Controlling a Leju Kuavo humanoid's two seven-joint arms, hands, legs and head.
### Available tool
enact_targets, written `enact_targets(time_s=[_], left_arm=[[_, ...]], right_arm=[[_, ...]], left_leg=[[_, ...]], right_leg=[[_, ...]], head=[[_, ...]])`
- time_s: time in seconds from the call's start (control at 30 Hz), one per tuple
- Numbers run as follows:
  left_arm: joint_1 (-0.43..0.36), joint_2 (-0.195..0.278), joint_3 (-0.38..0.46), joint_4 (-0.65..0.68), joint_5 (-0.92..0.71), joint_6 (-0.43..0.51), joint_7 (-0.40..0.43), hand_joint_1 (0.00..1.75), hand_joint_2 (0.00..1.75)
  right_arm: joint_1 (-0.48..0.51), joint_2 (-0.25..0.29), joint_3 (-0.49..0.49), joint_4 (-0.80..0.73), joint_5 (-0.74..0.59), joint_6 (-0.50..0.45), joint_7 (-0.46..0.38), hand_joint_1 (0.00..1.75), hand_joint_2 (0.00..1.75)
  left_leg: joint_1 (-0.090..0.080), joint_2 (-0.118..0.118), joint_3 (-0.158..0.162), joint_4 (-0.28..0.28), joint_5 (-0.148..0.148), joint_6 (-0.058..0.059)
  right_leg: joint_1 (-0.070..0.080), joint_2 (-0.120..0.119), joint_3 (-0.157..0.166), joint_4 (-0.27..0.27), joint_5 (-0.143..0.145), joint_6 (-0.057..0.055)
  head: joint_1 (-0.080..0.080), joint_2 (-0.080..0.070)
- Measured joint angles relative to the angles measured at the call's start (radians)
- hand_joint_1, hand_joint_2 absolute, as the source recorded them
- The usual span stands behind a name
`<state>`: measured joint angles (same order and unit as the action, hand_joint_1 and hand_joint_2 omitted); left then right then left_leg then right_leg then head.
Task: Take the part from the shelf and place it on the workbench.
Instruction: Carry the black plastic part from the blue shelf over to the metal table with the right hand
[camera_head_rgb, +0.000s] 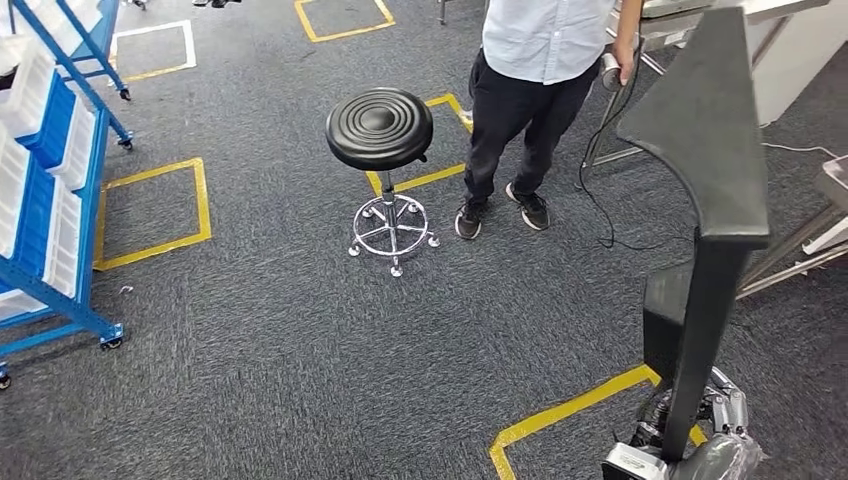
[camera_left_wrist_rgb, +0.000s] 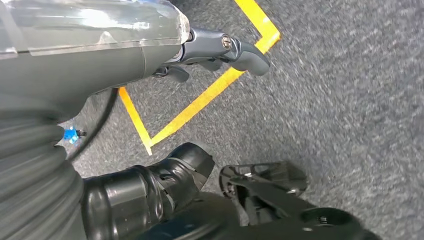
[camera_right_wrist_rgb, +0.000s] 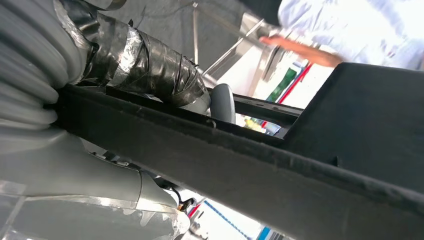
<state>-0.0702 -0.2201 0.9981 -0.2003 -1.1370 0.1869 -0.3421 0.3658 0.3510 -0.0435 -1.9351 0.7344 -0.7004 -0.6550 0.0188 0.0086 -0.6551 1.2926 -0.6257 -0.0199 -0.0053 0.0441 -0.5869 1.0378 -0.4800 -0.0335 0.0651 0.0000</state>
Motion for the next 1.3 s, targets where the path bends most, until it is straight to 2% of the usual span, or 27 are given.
enact_targets(time_s=[0.07, 0.13, 0.2, 0.23, 0.27, 0.33, 0.4, 0.43, 0.47, 0.5, 0.53, 0.57, 0.6, 0.67, 0.7, 0.77, 0.83, 0.9, 0.93, 0.97, 1.0, 1.03, 1.07, 1.13, 1.2, 1.27, 1.3], left_arm=[[0.0, 0.0, 0.0, 0.0, 0.001, -0.002, -0.003, 0.0, 1.75], [-0.002, 0.001, 0.0, 0.0, 0.002, -0.005, -0.004, 0.0, 1.75], [-0.005, 0.002, 0.0, 0.0, 0.003, -0.01, -0.005, 0.0, 1.75], [-0.006, 0.002, 0.0, 0.0, 0.002, -0.012, -0.005, 0.0, 1.75], [-0.008, 0.002, 0.0, 0.0, 0.002, -0.013, -0.005, 0.0, 1.75], [-0.007, 0.002, 0.0, 0.0, 0.002, -0.015, -0.005, 0.0, 1.75], [-0.005, 0.002, 0.001, 0.0, 0.002, -0.017, -0.006, 0.0, 1.75], [-0.004, 0.002, 0.001, 0.0, 0.003, -0.02, -0.007, 0.0, 1.75], [-0.003, 0.002, 0.001, 0.0, 0.004, -0.024, -0.01, 0.0, 1.75], [-0.003, 0.002, 0.001, 0.0, 0.005, -0.027, -0.013, 0.0, 1.75], [-0.003, 0.002, 0.001, 0.0, 0.005, -0.031, -0.016, 0.0, 1.75], [-0.004, 0.002, 0.001, 0.0, 0.006, -0.032, -0.017, 0.0, 1.75], [-0.004, 0.002, 0.001, 0.0, 0.006, -0.033, -0.018, 0.0, 1.75], [-0.004, 0.002, 0.001, 0.0, 0.007, -0.033, -0.018, 0.0, 1.75], [-0.005, 0.002, 0.001, 0.0, 0.007, -0.033, -0.019, 0.0, 1.75], [-0.007, 0.002, 0.001, 0.0, 0.007, -0.033, -0.02, 0.0, 1.75], [-0.009, 0.003, 0.001, 0.0, 0.007, -0.033, -0.022, 0.0, 1.75], [-0.007, 0.003, 0.001, 0.0, 0.006, -0.034, -0.023, 0.0, 1.75], [-0.005, 0.003, 0.001, 0.0, 0.006, -0.035, -0.023, 0.0, 1.75], [-0.003, 0.002, 0.001, 0.0, 0.006, -0.036, -0.023, 0.0, 1.75], [-0.002, 0.002, 0.001, 0.0, 0.006, -0.037, -0.023, 0.0, 1.75], [-0.001, 0.002, 0.001, 0.0, 0.006, -0.038, -0.023, 0.0, 1.75], [0.0, 0.003, 0.001, 0.0, 0.007, -0.039, -0.024, 0.0, 1.75], [0.0, 0.004, 0.001, 0.0, 0.008, -0.042, -0.024, 0.0, 1.75], [-0.002, 0.006, 0.002, 0.0, 0.009, -0.044, -0.024, 0.0, 1.75], [-0.005, 0.006, 0.002, 0.0, 0.009, -0.044, -0.024, 0.0, 1.75], [-0.006, 0.006, 0.002, 0.0, 0.011, -0.045, -0.024, 0.0, 1.75]], right_arm=[[0.0, 0.0, 0.0, 0.002, 0.0, 0.0, 0.0, 1.75, 1.75], [-0.001, 0.0, -0.001, 0.003, 0.0, 0.0, 0.0, 1.75, 1.75], [-0.001, 0.0, -0.001, 0.004, 0.0, 0.0, 0.002, 1.75, 1.75], [-0.001, 0.0, -0.001, 0.005, 0.0, 0.0, 0.003, 1.75, 1.75], [0.0, 0.0, -0.001, 0.005, 0.0, 0.0, 0.005, 1.75, 1.75], [-0.002, 0.0, -0.002, 0.005, 0.0, 0.0, 0.006, 1.75, 1.75], [-0.006, 0.0, -0.002, 0.006, 0.0, 0.0, 0.007, 1.75, 1.75], [-0.007, -0.001, -0.002, 0.008, 0.0, 0.0, 0.009, 1.75, 1.75], [-0.007, -0.001, -0.003, 0.01, 0.0, 0.0, 0.011, 1.75, 1.75], [-0.007, -0.001, -0.003, 0.012, 0.0, 0.0, 0.012, 1.75, 1.75], [-0.007, -0.001, -0.004, 0.014, 0.0, 0.0, 0.014, 1.75, 1.75], [-0.007, -0.001, -0.004, 0.015, 0.0, 0.0, 0.015, 1.75, 1.75], [-0.008, -0.001, -0.004, 0.015, 0.0, 0.0, 0.016, 1.75, 1.75], [-0.009, -0.001, -0.004, 0.016, 0.001, 0.0, 0.017, 1.75, 1.75], [-0.01, -0.001, -0.004, 0.016, 0.001, 0.0, 0.017, 1.75, 1.75], [-0.009, -0.002, -0.005, 0.016, 0.001, 0.0, 0.017, 1.75, 1.75], [-0.01, -0.002, -0.005, 0.016, 0.002, 0.0, 0.018, 1.75, 1.75], [-0.012, -0.002, -0.006, 0.016, 0.003, 0.0, 0.018, 1.75, 1.75], [-0.012, -0.002, -0.006, 0.017, 0.003, 0.0, 0.018, 1.75, 1.75], [-0.012, -0.002, -0.006, 0.017, 0.004, 0.0, 0.018, 1.75, 1.75], [-0.012, -0.002, -0.006, 0.018, 0.005, 0.0, 0.018, 1.75, 1.75], [-0.012, -0.002, -0.006, 0.019, 0.006, 0.0, 0.019, 1.75, 1.75], [-0.012, -0.002, -0.006, 0.019, 0.008, 0.0, 0.02, 1.75, 1.75], [-0.012, -0.002, -0.006, 0.02, 0.01, 0.0, 0.02, 1.75, 1.75], [-0.013, -0.002, -0.006, 0.02, 0.012, 0.0, 0.021, 1.75, 1.75], [-0.011, -0.002, -0.007, 0.02, 0.012, 0.0, 0.021, 1.75, 1.75], [-0.009, -0.002, -0.008, 0.019, 0.013, 0.0, 0.02, 1.75, 1.75]], left_leg=[[-0.001, -0.015, 0.039, -0.109, 0.078, 0.01], [-0.001, -0.056, 0.086, -0.229, 0.129, 0.02], [-0.005, -0.076, 0.103, -0.269, 0.131, 0.024], [-0.005, -0.068, 0.106, -0.275, 0.133, 0.027], [-0.004, -0.057, 0.11, -0.282, 0.137, 0.032], [0.0, -0.034, 0.117, -0.296, 0.145, 0.044], [-0.002, -0.009, 0.119, -0.301, 0.146, 0.051], [-0.002, 0.004, 0.119, -0.3, 0.144, 0.052], [-0.003, 0.018, 0.121, -0.3, 0.142, 0.052], [-0.003, 0.031, 0.123, -0.3, 0.139, 0.051], [-0.002, 0.043, 0.126, -0.3, 0.135, 0.048], [-0.002, 0.054, 0.132, -0.299, 0.131, 0.045], [-0.004, 0.064, 0.137, -0.298, 0.126, 0.04], [-0.01, 0.082, 0.147, -0.295, 0.115, 0.029], [-0.013, 0.091, 0.151, -0.295, 0.111, 0.023], [-0.012, 0.105, 0.16, -0.296, 0.103, 0.013], [-0.007, 0.071, 0.152, -0.263, 0.075, 0.002], [-0.003, 0.018, 0.101, -0.153, 0.016, -0.002], [-0.003, 0.007, 0.065, -0.083, -0.012, -0.003], [-0.002, 0.003, 0.035, -0.028, -0.026, -0.004], [-0.002, 0.001, 0.018, -0.007, -0.019, -0.003], [-0.002, -0.001, 0.018, -0.023, 0.007, -0.001], [-0.002, -0.007, 0.035, -0.075, 0.047, 0.002], [-0.002, -0.048, 0.082, -0.205, 0.113, 0.012], [-0.004, -0.08, 0.106, -0.269, 0.128, 0.018], [-0.004, -0.067, 0.111, -0.278, 0.129, 0.026], [-0.003, -0.056, 0.114, -0.284, 0.133, 0.032]], right_leg=[[0.002, 0.028, 0.004, 0.001, -0.001, 0.001], [0.002, 0.05, 0.005, 0.003, -0.003, 0.007], [-0.002, 0.068, 0.001, 0.003, -0.002, 0.019], [-0.003, 0.077, -0.001, 0.0, 0.0, 0.027], [-0.004, 0.073, -0.003, 0.0, 0.0, 0.033], [-0.001, 0.03, -0.02, 0.034, -0.024, 0.043], [-0.002, -0.018, -0.074, 0.141, -0.081, 0.051], [-0.005, -0.027, -0.107, 0.204, -0.106, 0.054], [-0.007, -0.031, -0.131, 0.247, -0.116, 0.058], [-0.011, -0.035, -0.137, 0.257, -0.107, 0.061], [-0.013, -0.041, -0.124, 0.228, -0.08, 0.062], [-0.015, -0.056, -0.092, 0.166, -0.044, 0.062], [-0.013, -0.085, -0.057, 0.099, -0.017, 0.061], [-0.005, -0.124, -0.012, 0.011, 0.008, 0.05], [-0.001, -0.128, -0.009, 0.001, 0.004, 0.044], [-0.001, -0.102, -0.009, -0.001, 0.004, 0.032], [-0.006, -0.078, -0.007, -0.006, 0.007, 0.02], [-0.007, -0.055, -0.006, -0.007, 0.008, 0.01], [-0.006, -0.042, -0.006, -0.007, 0.008, 0.008], [-0.005, -0.027, -0.006, -0.006, 0.007, 0.007], [-0.005, -0.012, -0.005, -0.005, 0.007, 0.006], [-0.004, 0.003, -0.003, -0.004, 0.007, 0.006], [-0.004, 0.018, -0.002, -0.003, 0.006, 0.007], [-0.004, 0.043, -0.002, 0.001, 0.005, 0.011], [-0.006, 0.063, -0.008, 0.002, 0.006, 0.023], [-0.009, 0.081, -0.012, -0.001, 0.009, 0.038], [-0.009, 0.072, -0.014, 0.002, 0.007, 0.044]], head=[[0.0, 0.0], [0.0, 0.0], [0.0, 0.0], [0.0, 0.0], [0.0, 0.0], [0.002, 0.0], [0.005, 0.0], [0.005, 0.0], [0.005, 0.0], [0.005, 0.0], [0.005, 0.0], [0.005, 0.0], [0.005, 0.0], [0.004, 0.0], [0.004, 0.0], [0.003, 0.0], [0.003, 0.0], [0.003, 0.0], [0.003, 0.0], [0.003, 0.0], [0.003, 0.0], [0.003, 0.0], [0.003, 0.0], [0.003, 0.0], [0.003, 0.0], [0.003, 0.0], [0.004, 0.0]])
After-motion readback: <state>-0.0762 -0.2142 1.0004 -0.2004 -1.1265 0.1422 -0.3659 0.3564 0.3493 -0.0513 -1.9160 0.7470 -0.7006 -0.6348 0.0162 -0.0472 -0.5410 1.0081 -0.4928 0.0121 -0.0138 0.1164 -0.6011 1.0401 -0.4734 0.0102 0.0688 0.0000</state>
